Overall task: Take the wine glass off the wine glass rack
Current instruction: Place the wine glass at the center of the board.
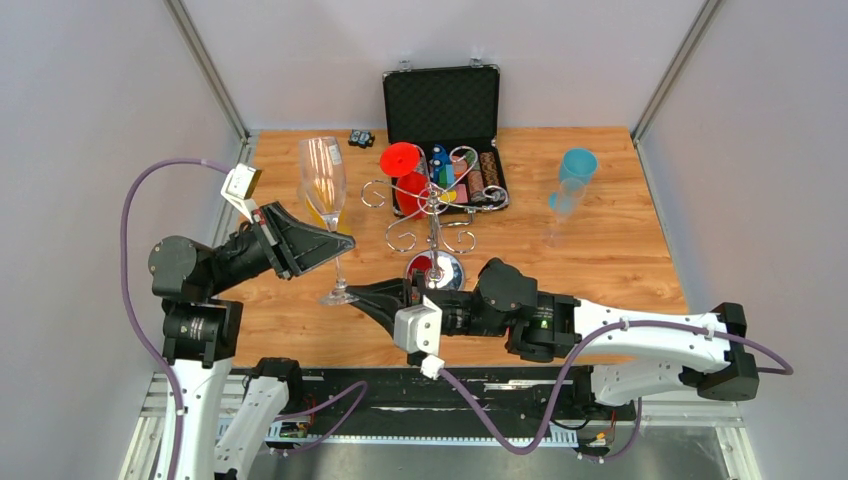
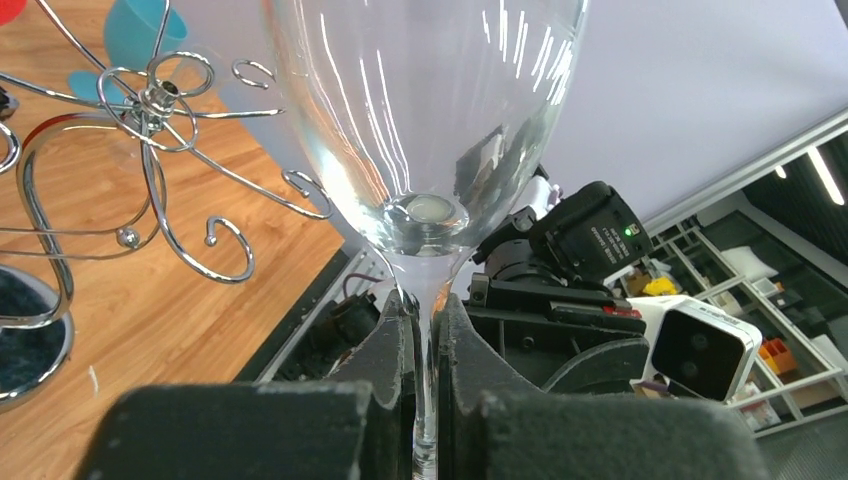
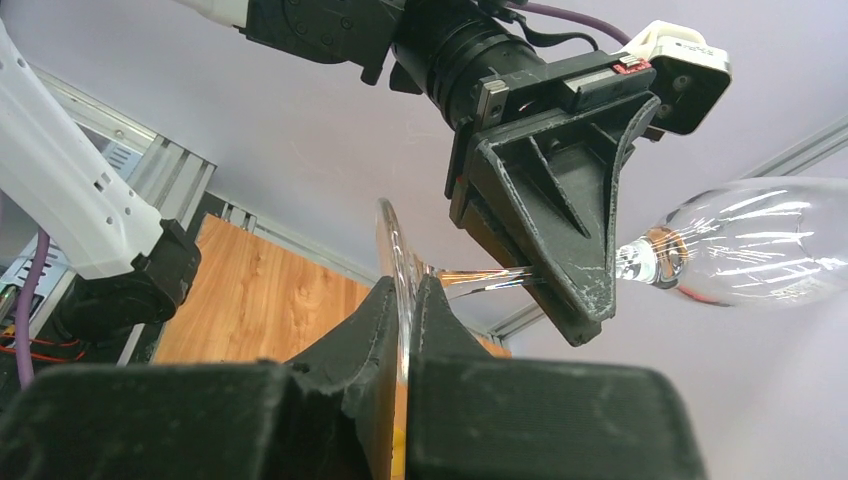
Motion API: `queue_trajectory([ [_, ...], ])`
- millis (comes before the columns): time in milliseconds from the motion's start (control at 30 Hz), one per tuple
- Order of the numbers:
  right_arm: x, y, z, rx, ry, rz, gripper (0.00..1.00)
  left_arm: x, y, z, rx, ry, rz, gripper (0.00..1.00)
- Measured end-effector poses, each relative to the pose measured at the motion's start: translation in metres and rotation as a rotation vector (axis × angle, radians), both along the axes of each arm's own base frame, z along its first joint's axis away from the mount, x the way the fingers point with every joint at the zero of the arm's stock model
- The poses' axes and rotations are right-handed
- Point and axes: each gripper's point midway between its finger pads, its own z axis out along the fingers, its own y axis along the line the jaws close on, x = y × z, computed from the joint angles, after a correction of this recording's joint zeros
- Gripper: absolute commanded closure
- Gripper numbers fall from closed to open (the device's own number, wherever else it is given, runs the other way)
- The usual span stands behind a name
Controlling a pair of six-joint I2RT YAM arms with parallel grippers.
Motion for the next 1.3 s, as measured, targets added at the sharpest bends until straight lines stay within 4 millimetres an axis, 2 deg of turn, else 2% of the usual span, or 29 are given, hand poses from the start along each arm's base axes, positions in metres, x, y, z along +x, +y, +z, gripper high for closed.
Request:
queue_trajectory([
  [200,0.004,-0.001,-0.009,-0.008,0.002,-0.023,0.69,0.0,0.0,-0.006,0.017,0.008,-0.002,1.0],
  [300,0.004,-0.007,-0.008,-0.001,0.012,-0.033,0.59,-0.002,0.0,-0.009,0.034,-0.008,-0.007,1.0],
  [433,0.006,-0.021,0.0,0.013,0.042,-0.055,0.54,-0.002,0.0,-0.014,0.052,-0.02,-0.001,1.0],
  [533,0.01,-0.04,0.011,0.047,0.075,-0.095,0.49,-0.002,0.0,-0.022,0.076,-0.027,-0.008,1.0],
  [667,0.017,-0.065,0.03,0.094,0.132,-0.146,0.47,-0.001,-0.001,-0.042,0.111,-0.017,-0.031,1.0],
  [767,0.024,-0.074,0.036,0.082,0.184,-0.195,0.45,0.0,-0.002,-0.064,0.148,0.001,-0.058,1.0],
  [1000,0.036,-0.078,0.021,-0.036,0.298,-0.283,0.43,0.0,-0.005,-0.107,0.208,0.046,-0.115,1.0],
  [1300,0.039,-0.089,0.013,-0.143,0.449,-0.312,0.42,-0.026,-0.019,-0.129,0.29,0.018,-0.256,1.0],
])
